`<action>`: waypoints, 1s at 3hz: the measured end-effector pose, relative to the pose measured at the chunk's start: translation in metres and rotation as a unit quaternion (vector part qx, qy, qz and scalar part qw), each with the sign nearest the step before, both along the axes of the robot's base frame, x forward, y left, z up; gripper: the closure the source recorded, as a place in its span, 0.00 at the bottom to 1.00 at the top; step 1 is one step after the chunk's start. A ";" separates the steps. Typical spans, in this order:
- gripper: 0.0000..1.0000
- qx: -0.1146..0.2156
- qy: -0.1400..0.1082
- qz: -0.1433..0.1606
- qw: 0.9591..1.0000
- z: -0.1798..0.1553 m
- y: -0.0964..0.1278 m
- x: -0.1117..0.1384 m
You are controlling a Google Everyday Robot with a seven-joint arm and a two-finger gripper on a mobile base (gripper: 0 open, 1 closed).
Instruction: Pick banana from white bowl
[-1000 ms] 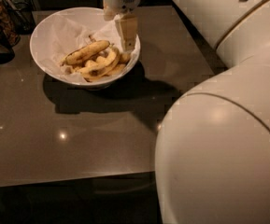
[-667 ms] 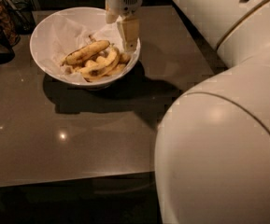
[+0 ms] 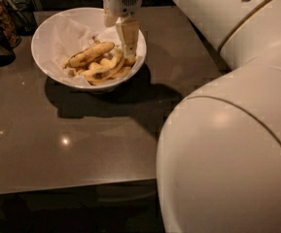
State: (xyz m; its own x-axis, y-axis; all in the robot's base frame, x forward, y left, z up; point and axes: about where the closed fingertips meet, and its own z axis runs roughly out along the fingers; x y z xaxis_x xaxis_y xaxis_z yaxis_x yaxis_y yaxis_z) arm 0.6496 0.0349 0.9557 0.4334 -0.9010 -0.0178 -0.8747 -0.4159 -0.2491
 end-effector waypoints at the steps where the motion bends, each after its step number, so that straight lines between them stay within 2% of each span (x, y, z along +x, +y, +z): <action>1: 0.29 -0.001 0.002 0.006 1.000 0.000 0.007 -0.003; 3: 0.29 -0.001 0.003 0.009 1.000 0.000 0.012 -0.005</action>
Offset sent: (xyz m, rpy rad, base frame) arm -0.0239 0.0019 0.0004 -0.0484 0.0693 0.0207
